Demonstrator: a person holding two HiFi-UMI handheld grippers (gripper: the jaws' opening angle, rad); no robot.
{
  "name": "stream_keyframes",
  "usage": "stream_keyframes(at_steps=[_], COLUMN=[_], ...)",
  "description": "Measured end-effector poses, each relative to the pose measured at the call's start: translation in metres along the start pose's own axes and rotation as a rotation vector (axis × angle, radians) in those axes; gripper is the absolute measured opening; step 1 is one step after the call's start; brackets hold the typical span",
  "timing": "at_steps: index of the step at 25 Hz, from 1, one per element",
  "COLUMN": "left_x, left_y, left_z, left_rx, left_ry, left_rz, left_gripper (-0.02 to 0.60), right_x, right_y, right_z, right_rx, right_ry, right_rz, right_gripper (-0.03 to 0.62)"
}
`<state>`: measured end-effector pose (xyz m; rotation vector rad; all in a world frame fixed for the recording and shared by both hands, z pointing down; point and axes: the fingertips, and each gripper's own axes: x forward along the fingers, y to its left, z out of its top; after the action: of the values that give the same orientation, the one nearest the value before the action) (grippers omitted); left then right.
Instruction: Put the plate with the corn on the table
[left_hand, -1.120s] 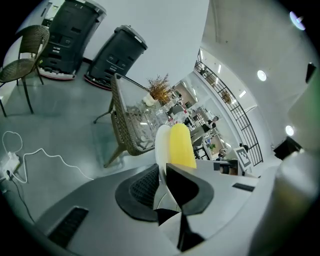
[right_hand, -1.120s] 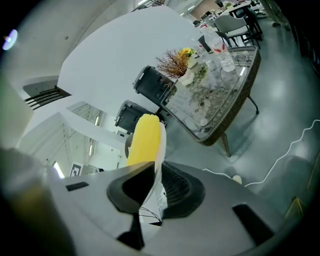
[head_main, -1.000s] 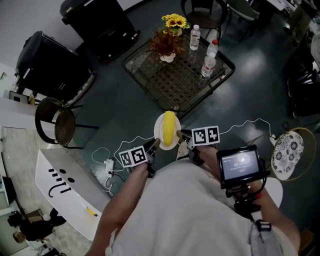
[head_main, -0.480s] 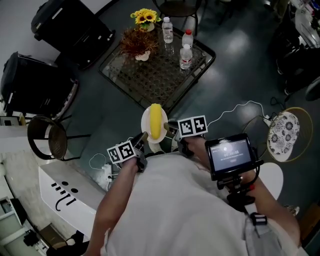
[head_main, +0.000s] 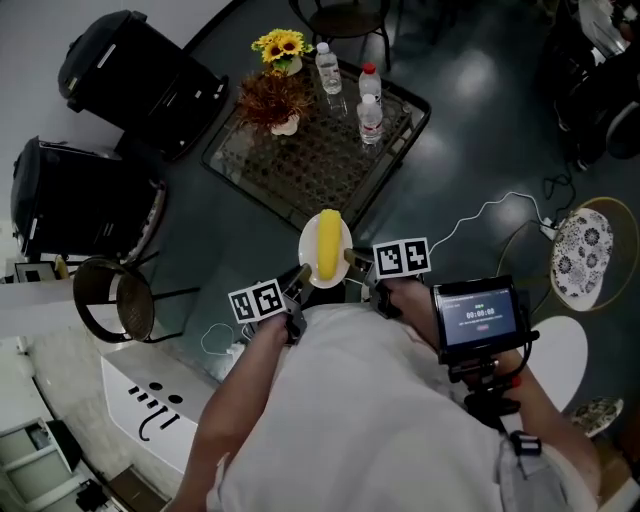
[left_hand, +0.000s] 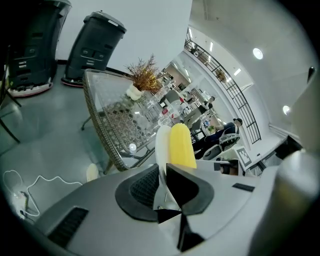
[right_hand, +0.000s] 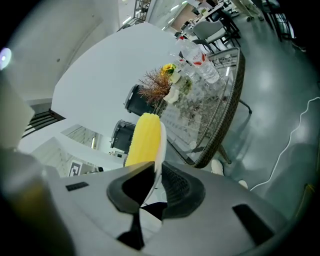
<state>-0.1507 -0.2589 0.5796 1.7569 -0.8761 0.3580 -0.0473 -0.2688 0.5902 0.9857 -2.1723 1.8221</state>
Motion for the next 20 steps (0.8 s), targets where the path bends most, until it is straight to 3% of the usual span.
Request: stream_keyframes(at_steps=[13, 20], left_x=[0.056, 0.076], left_y=[0.022, 0.049], left_z=[0.057, 0.082], left_rx=[0.074, 0.080], left_ry=[0.131, 0.186], left_rz=[-0.078, -0.063], left_gripper=[0.054, 0.054], right_x=[0.028, 0.058], right_y=[-0.030, -0.043], right_z=[0.058, 0.079], right_rx=[0.029, 0.037], right_ry=[-0.067, -0.033], right_rz=[-0.083, -0.108], right_gripper=[0.054, 0.054])
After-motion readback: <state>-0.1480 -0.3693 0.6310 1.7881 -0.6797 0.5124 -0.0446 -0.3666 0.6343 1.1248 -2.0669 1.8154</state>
